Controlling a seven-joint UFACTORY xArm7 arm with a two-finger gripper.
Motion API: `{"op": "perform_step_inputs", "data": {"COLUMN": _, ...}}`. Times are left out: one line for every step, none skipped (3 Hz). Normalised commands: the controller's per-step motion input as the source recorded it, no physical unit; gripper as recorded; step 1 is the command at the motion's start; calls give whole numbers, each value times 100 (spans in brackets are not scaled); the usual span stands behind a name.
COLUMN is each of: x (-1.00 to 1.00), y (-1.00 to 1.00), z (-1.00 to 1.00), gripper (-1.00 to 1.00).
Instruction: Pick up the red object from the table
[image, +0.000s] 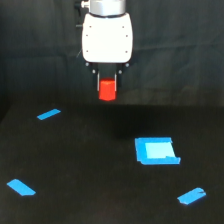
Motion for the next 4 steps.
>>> {"op": "perform_step_inputs", "data": {"x": 3, "y": 2, "z": 5, "gripper": -97}}
{"op": "perform_step_inputs", "data": {"x": 2, "y": 0, "z": 8, "gripper": -93}}
{"op": "perform_step_inputs", "data": {"x": -7, "y": -11, "z": 4, "gripper": -90}}
{"op": "perform_step_inputs", "data": {"x": 1, "y": 1, "z": 2, "gripper": -93}}
